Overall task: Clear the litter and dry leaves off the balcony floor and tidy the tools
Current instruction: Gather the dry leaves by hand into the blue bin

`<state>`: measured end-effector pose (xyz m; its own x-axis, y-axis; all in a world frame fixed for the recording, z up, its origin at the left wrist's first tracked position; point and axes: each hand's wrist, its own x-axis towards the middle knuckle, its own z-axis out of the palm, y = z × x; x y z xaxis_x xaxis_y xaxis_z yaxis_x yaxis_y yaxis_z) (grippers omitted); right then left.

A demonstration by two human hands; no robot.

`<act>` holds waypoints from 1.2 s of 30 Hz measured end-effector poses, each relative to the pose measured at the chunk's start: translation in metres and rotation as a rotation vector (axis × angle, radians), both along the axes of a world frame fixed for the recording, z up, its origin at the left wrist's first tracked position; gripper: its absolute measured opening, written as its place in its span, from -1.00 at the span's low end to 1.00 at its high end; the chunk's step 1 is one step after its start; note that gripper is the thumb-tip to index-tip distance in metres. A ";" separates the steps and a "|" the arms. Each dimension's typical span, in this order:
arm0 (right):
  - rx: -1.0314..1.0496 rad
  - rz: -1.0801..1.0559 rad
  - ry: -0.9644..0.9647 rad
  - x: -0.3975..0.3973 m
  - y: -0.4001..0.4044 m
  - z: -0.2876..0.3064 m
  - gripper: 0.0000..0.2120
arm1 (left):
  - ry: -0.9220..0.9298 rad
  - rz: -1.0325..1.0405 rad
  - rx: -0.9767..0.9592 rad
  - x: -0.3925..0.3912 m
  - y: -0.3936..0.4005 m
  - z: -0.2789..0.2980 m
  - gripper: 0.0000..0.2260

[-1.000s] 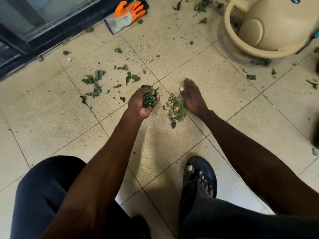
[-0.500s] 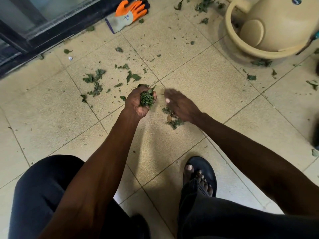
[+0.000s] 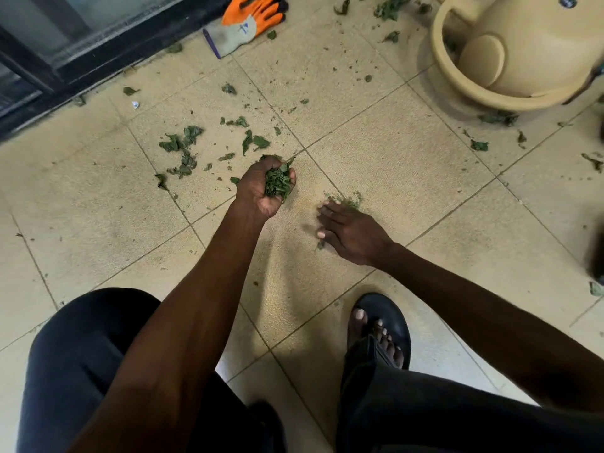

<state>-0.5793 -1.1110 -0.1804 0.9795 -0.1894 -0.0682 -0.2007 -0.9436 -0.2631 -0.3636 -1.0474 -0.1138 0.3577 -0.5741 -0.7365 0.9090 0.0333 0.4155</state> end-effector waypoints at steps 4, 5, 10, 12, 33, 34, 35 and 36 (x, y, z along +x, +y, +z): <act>-0.116 0.255 0.026 -0.011 0.021 -0.004 -0.44 | -0.002 -0.012 -0.009 -0.006 -0.003 0.000 -0.80; -0.153 0.319 0.048 -0.012 0.024 -0.008 -0.44 | -0.002 -0.020 -0.008 -0.008 -0.005 0.000 -0.81; -0.213 0.121 -0.041 -0.014 0.012 -0.011 -0.48 | -0.016 -0.066 -0.011 -0.019 -0.011 0.003 -0.80; -0.076 -0.030 -0.178 -0.019 0.009 -0.002 -0.52 | -0.015 -0.081 -0.022 -0.021 -0.012 0.004 -0.80; 0.428 -0.988 -0.275 0.031 0.030 -0.018 -0.06 | -0.022 -0.080 -0.023 -0.017 -0.006 0.000 -0.82; 0.408 -0.942 -0.259 0.030 0.023 -0.020 -0.08 | -0.018 -0.075 -0.024 -0.018 -0.006 0.000 -0.82; 0.405 -0.876 -0.240 0.030 0.017 -0.020 -0.11 | -0.016 -0.073 -0.026 -0.019 -0.006 0.000 -0.81; 0.409 -0.798 -0.222 0.030 0.013 -0.021 -0.14 | -0.015 -0.076 -0.025 -0.020 -0.007 0.001 -0.81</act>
<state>-0.5489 -1.0981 -0.2019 0.5674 -0.8167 -0.1046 -0.6566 -0.3722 -0.6560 -0.3832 -1.0540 -0.1132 0.3231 -0.6181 -0.7166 0.9030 -0.0253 0.4289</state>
